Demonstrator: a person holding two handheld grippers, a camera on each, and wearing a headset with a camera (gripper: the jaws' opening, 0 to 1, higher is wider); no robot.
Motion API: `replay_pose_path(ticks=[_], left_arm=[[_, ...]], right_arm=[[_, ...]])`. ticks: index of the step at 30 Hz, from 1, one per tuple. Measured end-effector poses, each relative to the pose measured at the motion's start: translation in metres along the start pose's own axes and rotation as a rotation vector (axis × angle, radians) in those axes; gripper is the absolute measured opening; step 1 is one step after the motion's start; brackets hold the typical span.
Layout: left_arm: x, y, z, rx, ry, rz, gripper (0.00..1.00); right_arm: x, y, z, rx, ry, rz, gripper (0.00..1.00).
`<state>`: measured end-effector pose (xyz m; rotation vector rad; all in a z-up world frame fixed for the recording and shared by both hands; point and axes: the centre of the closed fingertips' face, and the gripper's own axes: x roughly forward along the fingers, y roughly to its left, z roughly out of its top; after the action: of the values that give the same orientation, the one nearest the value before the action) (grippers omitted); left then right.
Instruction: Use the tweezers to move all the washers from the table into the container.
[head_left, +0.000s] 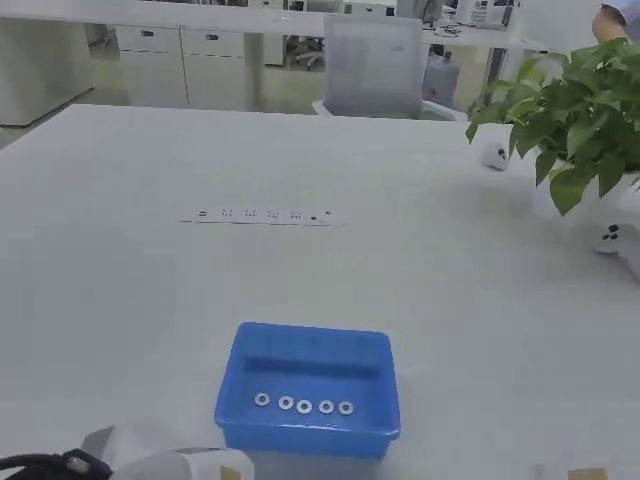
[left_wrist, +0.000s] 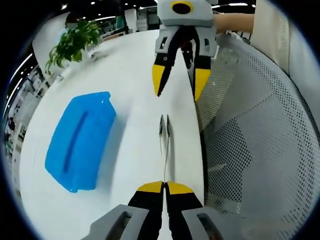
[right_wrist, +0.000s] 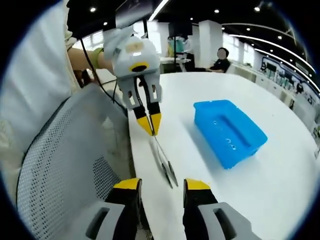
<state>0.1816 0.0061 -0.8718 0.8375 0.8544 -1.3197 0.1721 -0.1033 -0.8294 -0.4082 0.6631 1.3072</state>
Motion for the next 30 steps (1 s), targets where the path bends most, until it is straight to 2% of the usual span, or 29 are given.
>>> replay_pose_path(ticks=[3, 6, 10, 11, 13, 15, 17, 19, 22, 24, 25, 26, 28, 30], left_arm=[[0.001, 0.0, -0.003, 0.009, 0.024, -0.005, 0.0], [0.001, -0.001, -0.005, 0.011, 0.045, -0.012, 0.0], [0.001, -0.004, -0.006, 0.021, 0.068, -0.022, 0.0], [0.002, -0.003, -0.006, 0.019, 0.07, -0.02, 0.0], [0.002, -0.003, -0.008, 0.02, 0.079, -0.019, 0.0], [0.003, -0.003, -0.009, 0.018, 0.084, -0.016, 0.0], [0.002, -0.003, -0.01, 0.01, 0.089, -0.015, 0.0], [0.0, -0.002, -0.011, 0.002, 0.089, -0.01, 0.0], [-0.006, -0.001, -0.014, -0.026, 0.085, 0.001, 0.0], [-0.012, 0.001, -0.015, -0.047, 0.076, 0.028, 0.0], [-0.017, 0.002, -0.015, -0.068, 0.058, 0.046, 0.0], [-0.019, 0.003, -0.015, -0.08, 0.048, 0.056, 0.0], [-0.029, 0.006, -0.013, -0.149, -0.009, 0.09, 0.02], [-0.039, 0.009, -0.013, -0.229, -0.064, 0.126, 0.07]], right_arm=[[-0.015, -0.006, 0.001, 0.052, -0.044, -0.015, 0.38], [-0.03, -0.018, -0.001, 0.083, -0.078, -0.075, 0.4], [-0.049, -0.034, 0.003, 0.136, -0.154, -0.185, 0.46], [-0.052, -0.038, 0.005, 0.138, -0.178, -0.213, 0.49], [-0.062, -0.045, 0.011, 0.178, -0.26, -0.282, 0.54], [-0.069, -0.05, 0.016, 0.227, -0.334, -0.319, 0.6], [-0.075, -0.053, 0.02, 0.33, -0.431, -0.335, 0.66], [-0.086, -0.06, 0.016, 0.383, -0.478, -0.359, 0.68], [-0.097, -0.068, 0.017, 0.416, -0.527, -0.406, 0.67], [-0.102, -0.072, 0.019, 0.429, -0.555, -0.438, 0.68], [-0.103, -0.074, 0.02, 0.425, -0.561, -0.455, 0.7], [-0.108, -0.079, 0.02, 0.42, -0.571, -0.497, 0.72], [-0.114, -0.082, 0.026, 0.416, -0.613, -0.523, 0.78], [-0.117, -0.083, 0.028, 0.426, -0.629, -0.538, 0.8]])
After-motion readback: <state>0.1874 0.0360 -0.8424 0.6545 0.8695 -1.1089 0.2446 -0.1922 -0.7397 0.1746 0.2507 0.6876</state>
